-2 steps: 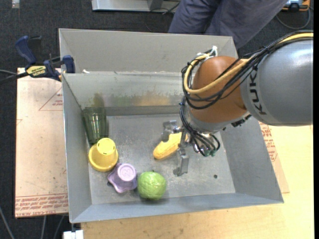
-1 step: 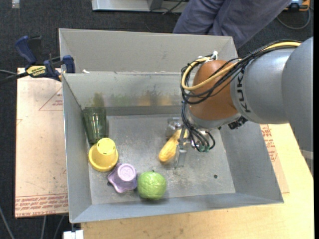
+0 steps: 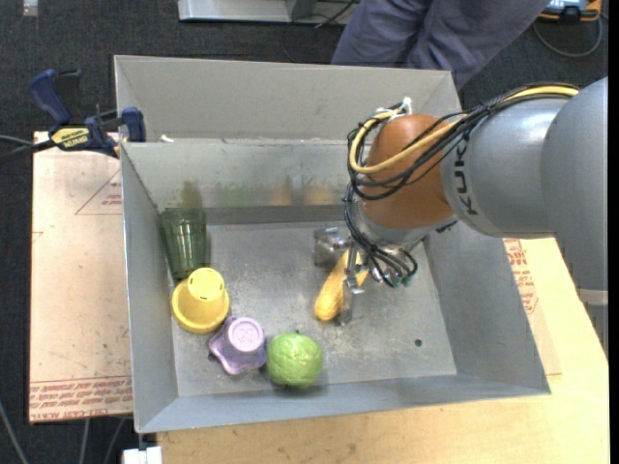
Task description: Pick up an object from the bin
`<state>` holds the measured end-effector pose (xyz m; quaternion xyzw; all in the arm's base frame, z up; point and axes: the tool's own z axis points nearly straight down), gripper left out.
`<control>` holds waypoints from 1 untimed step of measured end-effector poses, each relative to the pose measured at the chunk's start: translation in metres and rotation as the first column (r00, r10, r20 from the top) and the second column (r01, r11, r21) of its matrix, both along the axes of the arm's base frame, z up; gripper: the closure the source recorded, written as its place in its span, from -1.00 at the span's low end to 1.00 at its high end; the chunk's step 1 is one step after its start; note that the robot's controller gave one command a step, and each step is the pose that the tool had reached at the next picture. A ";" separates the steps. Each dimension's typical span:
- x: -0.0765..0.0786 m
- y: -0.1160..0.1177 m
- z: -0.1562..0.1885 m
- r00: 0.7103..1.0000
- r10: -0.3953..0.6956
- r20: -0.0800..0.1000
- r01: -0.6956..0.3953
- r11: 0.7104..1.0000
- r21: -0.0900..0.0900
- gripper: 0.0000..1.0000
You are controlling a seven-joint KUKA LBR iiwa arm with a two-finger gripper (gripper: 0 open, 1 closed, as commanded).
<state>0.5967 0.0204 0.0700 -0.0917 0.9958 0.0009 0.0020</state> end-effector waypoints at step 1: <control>-0.002 -0.008 0.000 0.999 0.037 0.004 -0.037 0.999 0.001 -1.00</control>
Offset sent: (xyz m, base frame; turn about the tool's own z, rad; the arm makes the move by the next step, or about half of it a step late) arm 0.0000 0.0000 0.0000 0.0000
